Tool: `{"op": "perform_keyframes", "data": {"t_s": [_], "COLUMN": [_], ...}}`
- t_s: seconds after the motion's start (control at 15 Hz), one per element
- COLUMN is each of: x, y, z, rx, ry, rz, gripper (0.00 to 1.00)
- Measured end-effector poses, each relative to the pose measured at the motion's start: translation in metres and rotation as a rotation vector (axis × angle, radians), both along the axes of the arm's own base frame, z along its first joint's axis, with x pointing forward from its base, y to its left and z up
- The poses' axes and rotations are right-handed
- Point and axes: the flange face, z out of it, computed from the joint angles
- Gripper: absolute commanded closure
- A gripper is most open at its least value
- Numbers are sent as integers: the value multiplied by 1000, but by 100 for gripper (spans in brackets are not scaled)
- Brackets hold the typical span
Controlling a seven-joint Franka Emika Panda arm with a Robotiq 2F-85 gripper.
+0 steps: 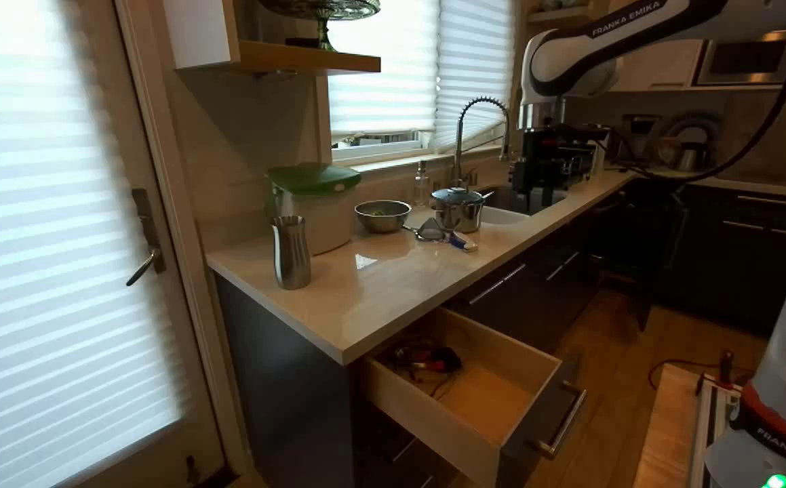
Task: Put the blue object in the open drawer
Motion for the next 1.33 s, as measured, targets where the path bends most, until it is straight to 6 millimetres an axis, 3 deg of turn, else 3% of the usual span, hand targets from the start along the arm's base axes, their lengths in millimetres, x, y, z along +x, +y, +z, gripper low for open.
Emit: {"op": "perform_keyframes", "data": {"t_s": [0.8, 1.0, 1.33], "x": [5, 36, 127], "y": [0, -2, 4], "z": [3, 8, -4], "rx": [14, -2, -247], "ry": [-21, -92, -116], "rz": [-18, -62, -124], "gripper": [0, 0, 0]}}
